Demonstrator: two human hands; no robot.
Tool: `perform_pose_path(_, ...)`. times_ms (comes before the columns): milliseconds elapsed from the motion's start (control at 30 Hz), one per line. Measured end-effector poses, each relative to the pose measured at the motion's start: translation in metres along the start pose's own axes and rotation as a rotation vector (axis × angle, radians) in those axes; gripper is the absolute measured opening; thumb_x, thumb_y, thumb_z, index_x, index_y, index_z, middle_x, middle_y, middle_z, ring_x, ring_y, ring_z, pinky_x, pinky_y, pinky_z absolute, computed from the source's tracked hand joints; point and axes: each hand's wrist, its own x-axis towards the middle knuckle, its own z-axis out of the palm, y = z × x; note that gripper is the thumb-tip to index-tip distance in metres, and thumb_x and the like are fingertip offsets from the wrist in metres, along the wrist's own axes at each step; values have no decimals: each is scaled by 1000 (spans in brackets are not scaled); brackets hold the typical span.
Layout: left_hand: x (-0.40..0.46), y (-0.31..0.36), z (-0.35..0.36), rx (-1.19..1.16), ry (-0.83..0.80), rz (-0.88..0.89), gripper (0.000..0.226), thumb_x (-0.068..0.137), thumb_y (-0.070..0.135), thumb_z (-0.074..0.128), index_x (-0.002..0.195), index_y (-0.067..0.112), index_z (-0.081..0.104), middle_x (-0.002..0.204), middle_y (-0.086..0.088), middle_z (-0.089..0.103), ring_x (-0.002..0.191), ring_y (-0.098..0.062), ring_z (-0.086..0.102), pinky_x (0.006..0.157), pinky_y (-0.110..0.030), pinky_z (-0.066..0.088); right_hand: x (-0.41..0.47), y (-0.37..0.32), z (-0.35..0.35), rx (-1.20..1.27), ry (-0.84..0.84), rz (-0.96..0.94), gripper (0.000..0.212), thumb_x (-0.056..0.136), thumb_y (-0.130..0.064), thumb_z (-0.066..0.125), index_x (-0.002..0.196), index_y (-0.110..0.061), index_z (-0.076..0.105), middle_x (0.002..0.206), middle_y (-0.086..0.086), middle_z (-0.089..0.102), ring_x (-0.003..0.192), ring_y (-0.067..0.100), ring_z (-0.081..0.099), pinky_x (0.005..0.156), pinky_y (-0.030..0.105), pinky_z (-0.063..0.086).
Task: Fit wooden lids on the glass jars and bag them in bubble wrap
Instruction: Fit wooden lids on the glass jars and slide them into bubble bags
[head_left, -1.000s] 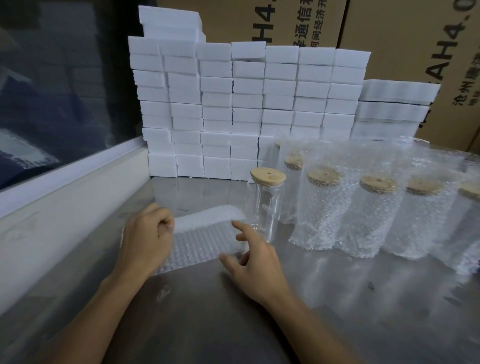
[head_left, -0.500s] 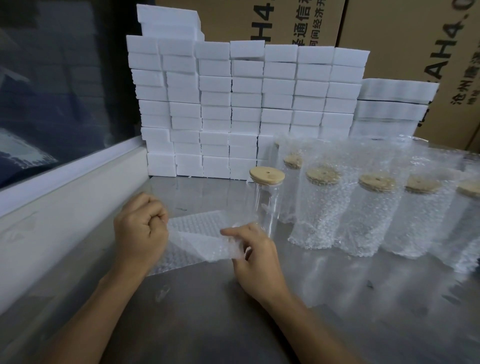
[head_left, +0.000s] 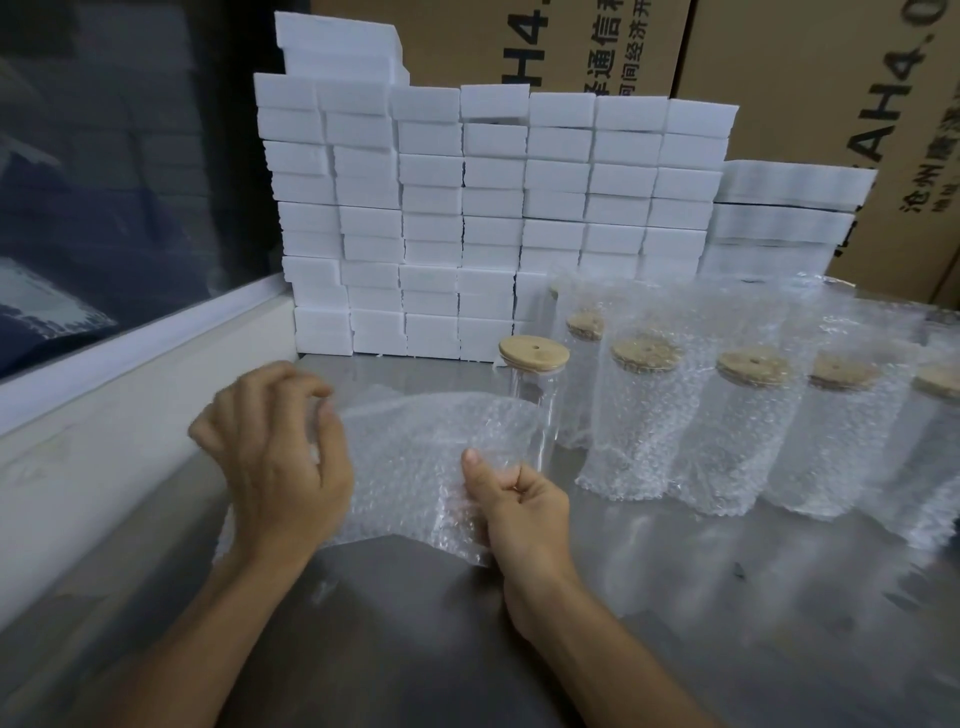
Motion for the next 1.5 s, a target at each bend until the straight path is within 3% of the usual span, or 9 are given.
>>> perform_pose_path(133, -11, 28, 3, -357, -422, 70, 6, 89, 22, 54, 87, 19, 59, 76, 8, 57, 65, -13, 54, 61, -31, 46, -1, 1, 2, -81, 1, -23, 38, 86, -21, 79, 65, -8, 50, 55, 3, 60, 44, 4, 50, 45, 18, 43)
perform_pose_path(267, -38, 41, 18, -469, -728, -235, 10, 93, 28, 61, 88, 36, 58, 76, 13, 61, 68, -6, 59, 58, -14, 44, -1, -1, -2, -175, -68, -36, 37, 100, -22, 62, 83, 11, 64, 66, 14, 64, 59, 12, 56, 56, 27, 50)
perform_pose_path(400, -44, 31, 28, -536, -708, -570, 30, 90, 2, 62, 81, 30, 62, 83, 9, 67, 74, 4, 60, 66, -9, 44, 6, -1, -3, -265, -113, 40, 24, 104, -6, 52, 100, 12, 67, 89, 32, 69, 77, 29, 61, 76, 51, 54)
perform_pose_path(600, -40, 27, 28, -689, -676, -792, 36, 91, -7, 53, 77, 22, 68, 71, 10, 69, 65, 1, 60, 62, -9, 45, 8, 1, -4, -239, -104, 88, 11, 93, -3, 68, 92, 8, 68, 63, 8, 63, 48, 11, 54, 48, 23, 46)
perform_pose_path(767, -36, 36, 20, -815, -771, -699, 27, 77, 45, 68, 73, 19, 66, 70, 2, 66, 67, -7, 60, 65, -21, 48, 7, 1, -7, -360, -77, -7, 35, 84, -21, 83, 71, -10, 51, 57, 7, 55, 49, 19, 54, 47, 29, 43)
perform_pose_path(1067, -27, 28, 19, -846, -608, -952, 29, 93, 17, 58, 67, 12, 68, 65, 1, 65, 65, -13, 60, 63, -31, 47, 8, 2, -6, -319, -113, -57, 17, 93, -8, 69, 81, -6, 59, 73, 15, 63, 55, 15, 56, 51, 23, 47)
perform_pose_path(1267, -36, 38, 13, -743, -915, -502, 43, 78, 62, 60, 73, 19, 60, 69, 7, 61, 67, -6, 58, 64, -21, 44, 4, 4, -7, -489, -75, -198, 38, 82, -32, 83, 84, -2, 60, 75, 16, 69, 66, 26, 67, 63, 43, 56)
perform_pose_path(1400, -37, 41, 20, -556, -760, -489, 9, 90, 26, 67, 81, 27, 65, 78, 7, 69, 75, -8, 65, 71, -26, 53, 5, 6, -9, -589, -42, -236, 39, 77, -44, 84, 86, -14, 61, 72, 3, 67, 60, 6, 61, 58, 25, 53)
perform_pose_path(1500, -31, 35, 22, -537, -577, -634, 21, 94, 10, 58, 87, 29, 61, 84, 5, 70, 74, -16, 65, 70, -36, 54, 8, 9, -10, -533, 74, -318, 26, 81, -42, 80, 87, -26, 61, 69, -7, 64, 63, 1, 60, 60, 18, 46)
